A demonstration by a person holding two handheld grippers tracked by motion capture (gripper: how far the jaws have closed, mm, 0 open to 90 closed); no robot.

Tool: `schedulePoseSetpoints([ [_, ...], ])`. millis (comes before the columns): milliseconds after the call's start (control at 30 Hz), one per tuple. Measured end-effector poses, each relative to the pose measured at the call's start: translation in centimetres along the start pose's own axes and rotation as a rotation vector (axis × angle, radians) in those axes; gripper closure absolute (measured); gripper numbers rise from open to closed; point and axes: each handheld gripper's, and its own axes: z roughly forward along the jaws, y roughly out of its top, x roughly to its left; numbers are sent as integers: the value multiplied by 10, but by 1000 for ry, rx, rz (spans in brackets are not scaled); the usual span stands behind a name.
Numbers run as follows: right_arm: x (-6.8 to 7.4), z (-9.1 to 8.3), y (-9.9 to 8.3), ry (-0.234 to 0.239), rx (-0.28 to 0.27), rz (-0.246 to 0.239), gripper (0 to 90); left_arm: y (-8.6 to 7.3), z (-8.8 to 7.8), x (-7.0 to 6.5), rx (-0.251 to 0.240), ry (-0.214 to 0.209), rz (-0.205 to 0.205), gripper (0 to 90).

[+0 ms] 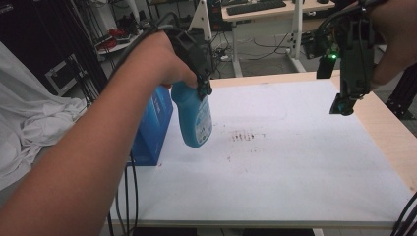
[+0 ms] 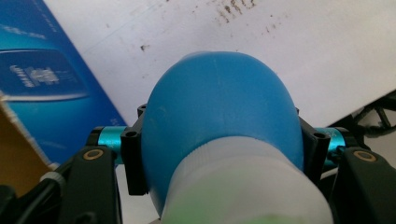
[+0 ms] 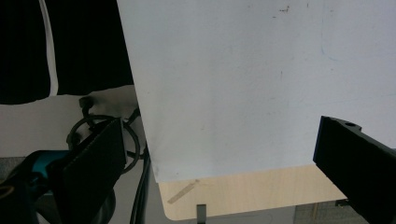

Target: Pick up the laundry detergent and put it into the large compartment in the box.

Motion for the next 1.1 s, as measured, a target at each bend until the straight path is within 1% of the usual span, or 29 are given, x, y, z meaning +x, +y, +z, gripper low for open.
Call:
schedulePoseSetpoints([
  [100, 0, 0, 1, 1, -2, -2, 18, -3, -17, 9, -3, -2, 4, 373],
  [133, 0, 0, 1, 0, -1, 1, 18, -4, -21, 11, -6, -4, 0, 373],
  [167, 0, 0, 1, 0, -1, 1, 18, -4, -21, 11, -6, -4, 0, 372],
  [200, -1, -1, 1, 1, 1, -4, 18, -7, -33, 19, -5, -3, -11, 372],
  [267, -1, -1, 1, -1, 1, 0, 18, -9, -43, 26, -12, -1, -22, 372],
  [433, 0, -1, 2, -2, 2, 0, 18, -14, -65, 42, -14, -5, -46, 373],
  [567, -1, -1, 4, -2, 4, -5, 18, -17, -84, 52, -24, 13, -71, 373],
  [633, -1, -1, 4, -3, 4, -1, 18, -17, -84, 52, -24, 13, -71, 373],
  [667, -1, -1, 6, 1, 9, -2, 18, -22, -97, 63, -34, 25, -91, 373],
  [733, -1, -1, 6, 1, 11, -2, 18, -25, -102, 70, -46, 26, -109, 373],
  [767, -2, -1, 7, 2, 11, -3, 18, -27, -105, 74, -42, 26, -109, 372],
  [800, -2, -1, 7, 0, 11, 1, 18, -29, -106, 79, -42, 24, -121, 372],
  [933, -4, 0, 8, 1, 13, 3, 18, -36, -108, 97, -42, 21, -159, 373],
  [967, -4, 0, 9, 1, 14, 3, 18, -36, -108, 97, -42, 21, -159, 373],
  [1000, -5, 0, 9, 4, 14, 3, 18, -38, -107, 105, -36, 29, -170, 373],
  [1067, -6, 1, 10, 4, 14, 0, 18, -39, -104, 113, -34, 35, -162, 372],
  [1100, -6, 1, 11, 7, 18, 6, 18, -40, -103, 116, -31, 38, -157, 373],
])
